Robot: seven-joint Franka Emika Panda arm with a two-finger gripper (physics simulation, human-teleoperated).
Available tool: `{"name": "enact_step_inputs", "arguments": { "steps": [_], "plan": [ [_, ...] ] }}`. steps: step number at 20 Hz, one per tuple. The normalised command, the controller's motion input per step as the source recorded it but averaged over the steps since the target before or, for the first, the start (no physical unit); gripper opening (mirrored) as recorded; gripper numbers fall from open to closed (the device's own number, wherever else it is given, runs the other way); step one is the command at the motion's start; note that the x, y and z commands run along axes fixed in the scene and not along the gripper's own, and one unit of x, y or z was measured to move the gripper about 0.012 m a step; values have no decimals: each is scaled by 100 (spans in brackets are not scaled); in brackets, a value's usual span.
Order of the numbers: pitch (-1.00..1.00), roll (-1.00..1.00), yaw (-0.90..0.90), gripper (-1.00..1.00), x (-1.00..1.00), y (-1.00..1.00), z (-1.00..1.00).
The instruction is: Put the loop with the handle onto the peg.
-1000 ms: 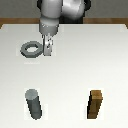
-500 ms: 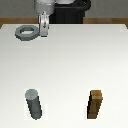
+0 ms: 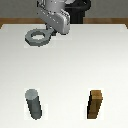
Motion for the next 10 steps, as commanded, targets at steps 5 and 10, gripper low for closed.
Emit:
{"name": "enact_step_inputs", "arguments": {
  "steps": [5,10],
  "plan": [
    [0,0,0,-100,40,0,0],
    [0,0,0,-100,100,0,0]
  ]
}}
